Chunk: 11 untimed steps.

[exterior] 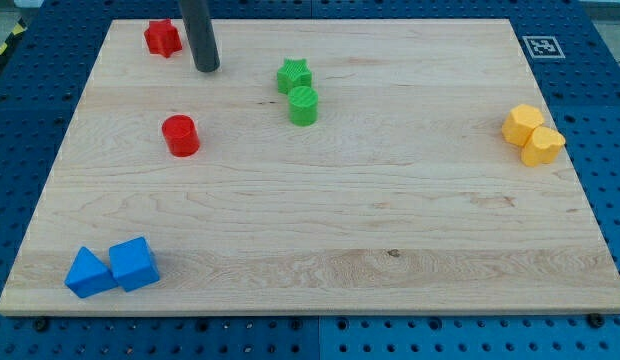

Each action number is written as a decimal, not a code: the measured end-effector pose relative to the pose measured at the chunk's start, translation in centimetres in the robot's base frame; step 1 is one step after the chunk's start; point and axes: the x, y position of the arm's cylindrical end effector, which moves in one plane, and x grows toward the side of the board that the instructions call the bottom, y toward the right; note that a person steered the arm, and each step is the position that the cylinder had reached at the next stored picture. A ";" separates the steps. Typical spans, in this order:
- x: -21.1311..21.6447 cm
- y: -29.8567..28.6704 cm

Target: Move green star and green circle down a bit

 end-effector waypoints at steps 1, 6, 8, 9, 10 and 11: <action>0.0 0.0; 0.0 15.4; 4.6 15.3; 4.9 15.4; 7.1 15.4; 7.5 15.4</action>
